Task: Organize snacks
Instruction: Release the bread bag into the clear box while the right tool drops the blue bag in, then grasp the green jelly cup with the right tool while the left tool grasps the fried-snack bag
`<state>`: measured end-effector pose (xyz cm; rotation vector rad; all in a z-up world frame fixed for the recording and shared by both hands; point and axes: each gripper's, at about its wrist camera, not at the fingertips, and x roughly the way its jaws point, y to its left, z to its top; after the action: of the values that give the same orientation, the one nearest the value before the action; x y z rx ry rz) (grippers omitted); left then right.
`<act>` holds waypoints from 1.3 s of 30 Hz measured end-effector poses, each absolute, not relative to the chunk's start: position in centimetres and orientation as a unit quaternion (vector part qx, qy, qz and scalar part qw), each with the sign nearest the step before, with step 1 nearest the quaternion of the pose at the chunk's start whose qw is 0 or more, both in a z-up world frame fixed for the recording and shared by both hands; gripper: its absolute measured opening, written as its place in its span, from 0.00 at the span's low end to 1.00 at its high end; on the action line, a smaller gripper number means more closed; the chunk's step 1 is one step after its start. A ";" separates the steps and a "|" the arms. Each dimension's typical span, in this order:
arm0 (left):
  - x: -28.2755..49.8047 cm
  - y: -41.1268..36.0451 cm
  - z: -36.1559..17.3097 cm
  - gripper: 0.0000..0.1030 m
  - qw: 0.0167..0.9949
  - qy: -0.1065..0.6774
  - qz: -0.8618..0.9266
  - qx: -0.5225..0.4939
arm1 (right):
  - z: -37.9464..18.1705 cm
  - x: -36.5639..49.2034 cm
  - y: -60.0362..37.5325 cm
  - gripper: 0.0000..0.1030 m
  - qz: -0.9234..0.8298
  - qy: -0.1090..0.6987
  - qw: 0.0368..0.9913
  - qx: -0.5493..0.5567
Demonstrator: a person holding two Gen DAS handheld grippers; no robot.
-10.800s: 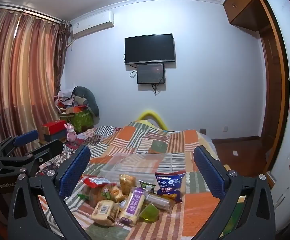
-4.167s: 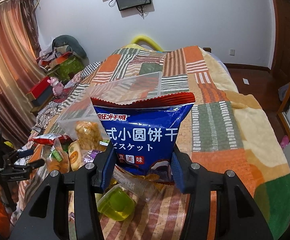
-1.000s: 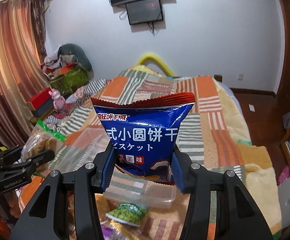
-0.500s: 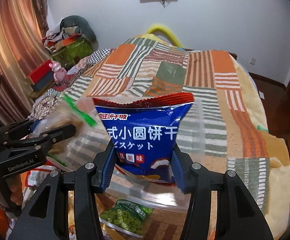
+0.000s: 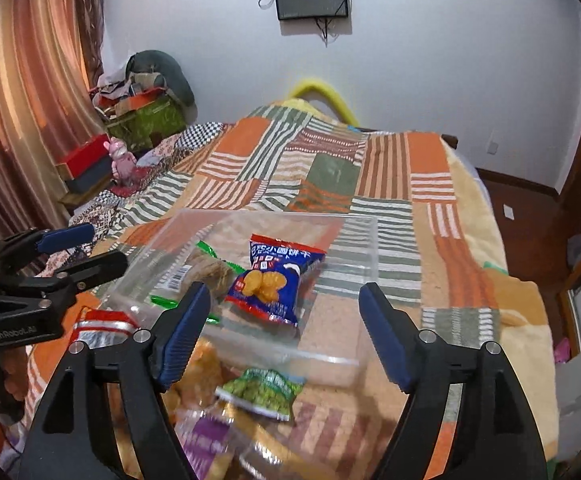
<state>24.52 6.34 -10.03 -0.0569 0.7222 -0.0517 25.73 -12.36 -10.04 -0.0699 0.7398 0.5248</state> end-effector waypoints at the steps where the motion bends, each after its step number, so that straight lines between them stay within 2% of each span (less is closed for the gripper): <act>1: 23.7 6.5 -9.8 0.82 0.936 0.350 -0.021 -0.028 | -9.8 25.1 -12.6 0.72 0.252 0.353 0.900 -0.037; 5: 21.1 6.8 -10.0 0.87 0.936 0.351 -0.011 -0.023 | -9.4 23.1 -13.5 0.76 0.249 0.345 0.904 -0.041; 10: 19.1 7.2 -12.3 0.87 0.925 0.379 -0.005 -0.023 | -10.3 21.1 -14.4 0.76 0.243 0.350 0.903 -0.042; 21: 17.6 6.5 -19.3 0.87 0.897 0.440 0.014 -0.029 | -16.3 18.1 -15.3 0.76 0.231 0.427 0.873 -0.030; 29: 18.5 6.7 -22.0 0.87 0.884 0.460 0.005 -0.090 | -18.5 17.2 -15.9 0.75 0.228 0.462 0.857 -0.008; 32: 18.8 7.3 -22.4 0.87 0.879 0.462 -0.002 -0.115 | -18.7 17.2 -16.0 0.71 0.225 0.464 0.857 -0.004; 34: 18.9 7.3 -22.6 0.84 0.877 0.463 -0.013 -0.125 | -18.8 17.1 -15.9 0.66 0.224 0.464 0.857 -0.004; 38: 18.8 6.7 -22.5 0.56 0.876 0.462 -0.042 -0.132 | -19.0 16.9 -16.0 0.53 0.225 0.464 0.857 -0.003; 39: 18.7 6.5 -22.4 0.55 0.878 0.461 -0.039 -0.125 | -19.0 16.9 -16.2 0.48 0.227 0.464 0.856 0.001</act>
<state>18.68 6.48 -22.35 -0.2607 0.9606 -0.0809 16.89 -16.15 -18.98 0.0017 0.9741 0.4773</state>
